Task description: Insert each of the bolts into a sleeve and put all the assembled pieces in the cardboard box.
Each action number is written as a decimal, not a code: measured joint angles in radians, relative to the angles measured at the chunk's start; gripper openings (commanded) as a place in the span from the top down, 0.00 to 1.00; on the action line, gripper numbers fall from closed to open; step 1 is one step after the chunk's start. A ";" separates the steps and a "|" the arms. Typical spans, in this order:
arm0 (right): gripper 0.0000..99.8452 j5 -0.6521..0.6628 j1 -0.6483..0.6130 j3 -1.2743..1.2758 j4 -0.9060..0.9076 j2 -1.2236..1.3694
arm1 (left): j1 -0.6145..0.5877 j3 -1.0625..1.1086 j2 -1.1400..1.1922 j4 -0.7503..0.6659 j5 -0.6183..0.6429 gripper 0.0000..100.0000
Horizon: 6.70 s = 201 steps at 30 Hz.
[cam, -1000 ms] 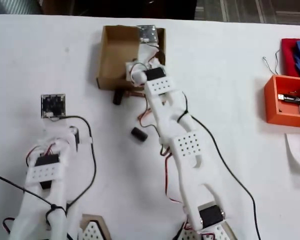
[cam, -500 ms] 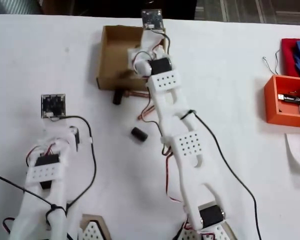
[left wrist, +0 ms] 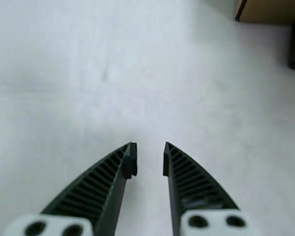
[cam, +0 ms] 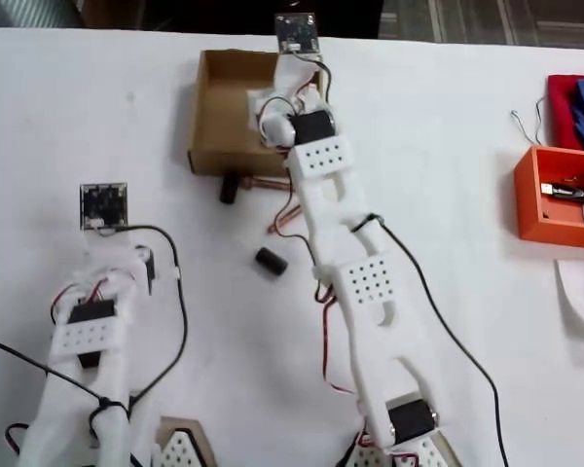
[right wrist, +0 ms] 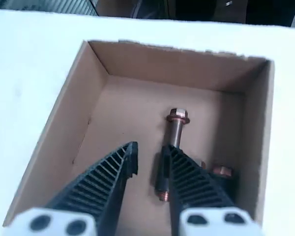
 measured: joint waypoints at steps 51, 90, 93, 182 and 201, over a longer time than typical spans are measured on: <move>0.88 -0.219 -0.232 0.112 0.580 -0.100 | -0.103 0.000 0.000 -0.006 0.114 0.89; 0.98 -0.213 -0.198 0.089 0.486 0.038 | -0.091 0.000 0.000 -0.006 0.114 0.89; 0.98 -0.213 -0.201 0.028 0.585 0.037 | -0.091 0.000 0.000 -0.006 0.114 0.89; 0.84 0.439 0.046 2.203 -0.040 -1.249 | -0.091 0.000 0.000 -0.006 0.114 0.89; 0.84 0.477 0.046 2.185 -0.038 -1.246 | -0.091 0.000 0.000 -0.006 0.114 0.89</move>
